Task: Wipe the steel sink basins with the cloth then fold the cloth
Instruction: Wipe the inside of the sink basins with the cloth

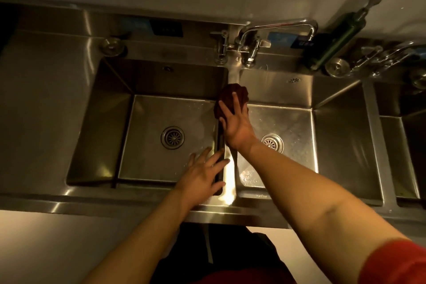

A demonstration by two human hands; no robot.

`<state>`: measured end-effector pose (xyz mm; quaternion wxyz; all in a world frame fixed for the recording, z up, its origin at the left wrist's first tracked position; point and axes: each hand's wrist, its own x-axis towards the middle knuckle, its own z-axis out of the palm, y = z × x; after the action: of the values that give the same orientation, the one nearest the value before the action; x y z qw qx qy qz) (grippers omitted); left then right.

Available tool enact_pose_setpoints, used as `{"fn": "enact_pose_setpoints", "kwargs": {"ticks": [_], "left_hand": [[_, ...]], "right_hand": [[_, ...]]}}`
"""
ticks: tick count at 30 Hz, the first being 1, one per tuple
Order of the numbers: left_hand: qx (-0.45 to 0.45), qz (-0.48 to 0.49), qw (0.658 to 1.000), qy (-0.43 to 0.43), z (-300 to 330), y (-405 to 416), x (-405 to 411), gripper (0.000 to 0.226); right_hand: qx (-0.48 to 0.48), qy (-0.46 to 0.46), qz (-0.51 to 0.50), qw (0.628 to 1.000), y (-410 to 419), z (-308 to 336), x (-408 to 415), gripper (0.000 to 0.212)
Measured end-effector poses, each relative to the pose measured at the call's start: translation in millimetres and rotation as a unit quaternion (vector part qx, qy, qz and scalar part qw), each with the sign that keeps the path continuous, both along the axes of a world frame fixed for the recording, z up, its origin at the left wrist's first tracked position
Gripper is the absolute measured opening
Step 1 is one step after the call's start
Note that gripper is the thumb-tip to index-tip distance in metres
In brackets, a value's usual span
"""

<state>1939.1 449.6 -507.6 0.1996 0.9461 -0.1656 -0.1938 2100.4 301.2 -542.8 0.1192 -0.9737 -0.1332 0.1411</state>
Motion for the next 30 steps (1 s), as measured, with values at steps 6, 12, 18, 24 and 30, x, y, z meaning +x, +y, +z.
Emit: {"fn": "enact_pose_setpoints", "kwargs": {"ticks": [6,12,18,24,30], "left_hand": [[0.038,-0.016,0.999,0.025,-2,2,10,0.066],[0.04,-0.028,0.998,0.041,-3,3,-1,0.08],[0.027,-0.097,0.994,0.048,1,31,-36,0.073],[0.043,-0.131,0.988,0.068,2,91,-77,0.068],[0.04,-0.127,0.989,0.06,10,147,-93,0.064]], "right_hand": [[0.033,0.019,-0.013,0.999,8,11,59,0.055],[0.051,0.012,-0.02,0.998,3,16,36,0.053],[0.024,0.015,-0.052,0.998,7,20,-68,0.055],[-0.026,0.047,-0.131,0.99,24,26,-198,0.081],[-0.115,0.035,-0.175,0.977,51,41,-255,0.077]]}}
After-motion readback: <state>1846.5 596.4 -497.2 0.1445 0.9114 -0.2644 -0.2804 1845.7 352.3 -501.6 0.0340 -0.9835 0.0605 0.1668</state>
